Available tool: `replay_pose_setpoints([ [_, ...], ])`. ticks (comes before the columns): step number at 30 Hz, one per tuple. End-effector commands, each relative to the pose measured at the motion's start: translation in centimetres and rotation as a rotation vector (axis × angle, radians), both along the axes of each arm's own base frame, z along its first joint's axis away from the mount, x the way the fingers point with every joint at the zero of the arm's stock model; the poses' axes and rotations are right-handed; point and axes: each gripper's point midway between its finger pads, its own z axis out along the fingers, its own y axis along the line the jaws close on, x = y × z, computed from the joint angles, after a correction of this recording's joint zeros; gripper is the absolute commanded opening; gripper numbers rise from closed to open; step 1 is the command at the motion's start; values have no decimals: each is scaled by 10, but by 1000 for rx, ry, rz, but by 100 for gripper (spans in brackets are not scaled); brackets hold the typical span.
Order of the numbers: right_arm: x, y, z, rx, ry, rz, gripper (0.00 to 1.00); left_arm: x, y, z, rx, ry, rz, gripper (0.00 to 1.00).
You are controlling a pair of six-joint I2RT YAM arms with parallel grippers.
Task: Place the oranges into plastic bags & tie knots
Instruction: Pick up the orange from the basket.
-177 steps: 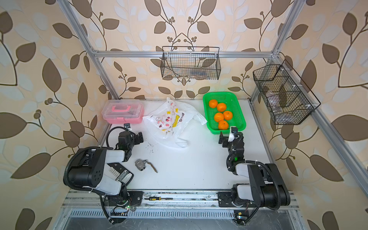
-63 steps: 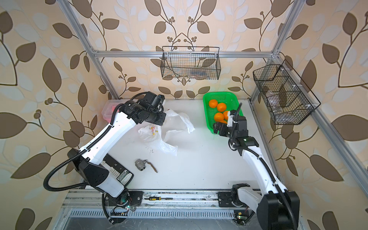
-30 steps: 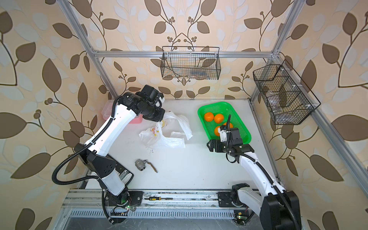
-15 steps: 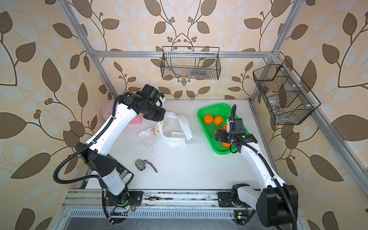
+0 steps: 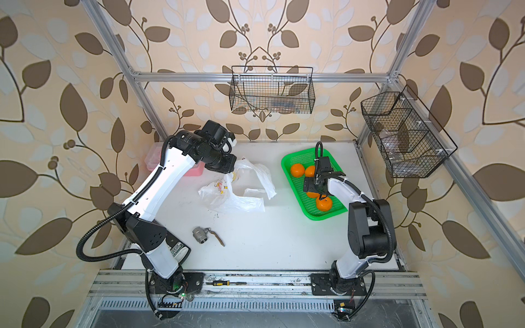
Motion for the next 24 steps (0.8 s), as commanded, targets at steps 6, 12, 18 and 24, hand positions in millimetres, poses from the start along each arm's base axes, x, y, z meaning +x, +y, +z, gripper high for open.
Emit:
replay_pose_setpoints([
  [6, 15, 15, -20, 37, 21, 28, 79, -2, 3, 13, -11, -20, -13, 0],
  [12, 12, 16, 3, 38, -33, 39, 65, -3, 2, 13, -14, -18, -14, 0],
  [18, -11, 36, 83, 126, -255, 93, 65, -5, 0, 16, -32, -17, -22, 0],
  [24, -56, 109, 183, 393, -499, 256, 65, -3, -3, 26, -53, -42, -23, 0],
])
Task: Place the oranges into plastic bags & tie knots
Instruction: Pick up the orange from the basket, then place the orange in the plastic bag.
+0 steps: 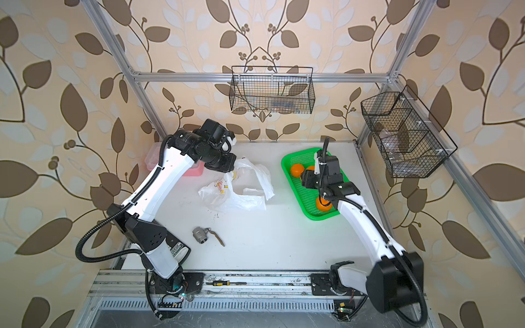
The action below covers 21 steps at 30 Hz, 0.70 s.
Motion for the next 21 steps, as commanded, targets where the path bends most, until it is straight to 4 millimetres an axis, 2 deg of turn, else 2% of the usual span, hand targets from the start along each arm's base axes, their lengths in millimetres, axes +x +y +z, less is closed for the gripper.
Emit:
replay_pose_setpoints([
  [1, -28, 50, 35, 182, -68, 140, 65, -4, -1, 16, -37, -19, -19, 0],
  [4, -50, 95, 73, 308, -151, 255, 64, -5, -2, 15, -40, -16, -21, 0],
  [7, -64, 139, 100, 382, -208, 354, 65, -5, -3, 14, -44, -10, -25, 0],
  [11, -74, 194, 118, 383, -251, 449, 64, -6, -5, 16, -55, -10, -31, 0],
  [13, -70, 213, 115, 360, -247, 449, 64, -6, -5, 16, -57, -9, -32, 0],
  [16, -52, 230, 91, 325, -215, 413, 64, -7, -4, 17, -59, -11, -33, 0],
  [21, -28, 228, 51, 241, -171, 300, 64, -9, -5, 21, -67, -19, -38, 0],
])
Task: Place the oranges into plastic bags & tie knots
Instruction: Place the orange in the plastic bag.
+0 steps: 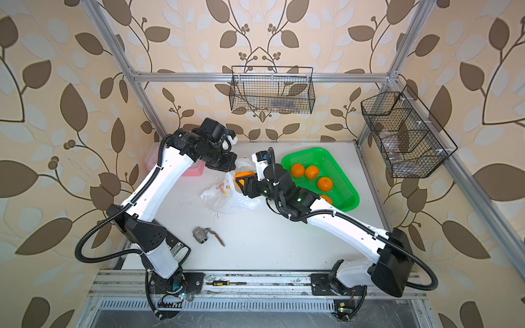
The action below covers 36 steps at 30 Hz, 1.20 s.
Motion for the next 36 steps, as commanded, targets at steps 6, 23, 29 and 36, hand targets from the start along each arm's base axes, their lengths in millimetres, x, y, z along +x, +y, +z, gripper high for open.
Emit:
replay_pose_setpoints([
  [6, 33, -12, -45, -75, 15, -151, 64, -9, -1, 21, -50, -35, -30, 0],
  [23, 61, 12, -36, -47, -36, -71, 90, -11, -4, 29, -78, -59, -48, 0],
  [29, 33, -9, -17, -50, -37, -65, 89, -9, 1, 16, -44, -36, -26, 0],
  [36, -8, -25, 10, -3, -29, -19, 84, -5, 4, 6, -17, -22, -15, 0],
])
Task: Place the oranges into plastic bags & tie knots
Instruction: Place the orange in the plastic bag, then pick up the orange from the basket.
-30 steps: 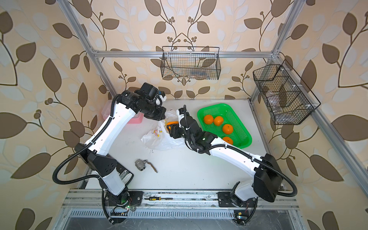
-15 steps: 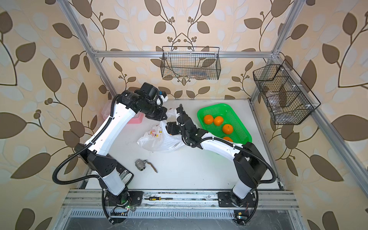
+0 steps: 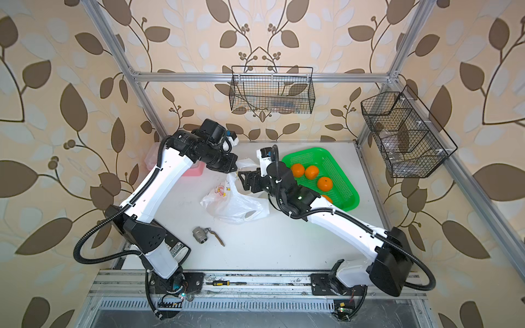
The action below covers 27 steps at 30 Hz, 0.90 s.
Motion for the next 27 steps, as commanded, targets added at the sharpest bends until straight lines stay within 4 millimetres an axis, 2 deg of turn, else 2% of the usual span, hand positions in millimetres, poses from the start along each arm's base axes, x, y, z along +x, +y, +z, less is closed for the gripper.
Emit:
replay_pose_setpoints([
  [1, -20, -9, -9, -15, 53, 27, 83, 0, 9, 6, 17, -32, 11, 0],
  [7, -38, -35, 23, 46, 25, 72, 84, 4, 10, 2, 27, -32, 23, 0],
  [10, -45, -41, 27, 95, 42, 134, 85, 5, 9, 2, 23, -32, 22, 0],
  [12, -51, -43, 22, 80, 55, 167, 85, 5, 9, 2, 23, -33, 20, 0],
  [14, -49, -63, 16, 10, 57, 101, 85, 4, 11, 4, 32, -40, 23, 0],
  [17, -35, -116, 10, -68, 47, -85, 91, 4, 13, 4, 40, -44, 27, 0],
  [19, -24, -153, -8, -130, 88, -194, 97, 5, 12, 4, 35, -44, 26, 0],
  [22, -6, -200, -49, -229, 209, -304, 96, 4, 10, 4, 27, -42, 22, 0],
  [25, 12, -235, -87, -325, 314, -374, 95, 4, 11, 3, 32, -38, 20, 0],
  [27, 27, -257, -103, -369, 357, -435, 95, 4, 11, 4, 33, -41, 19, 0],
])
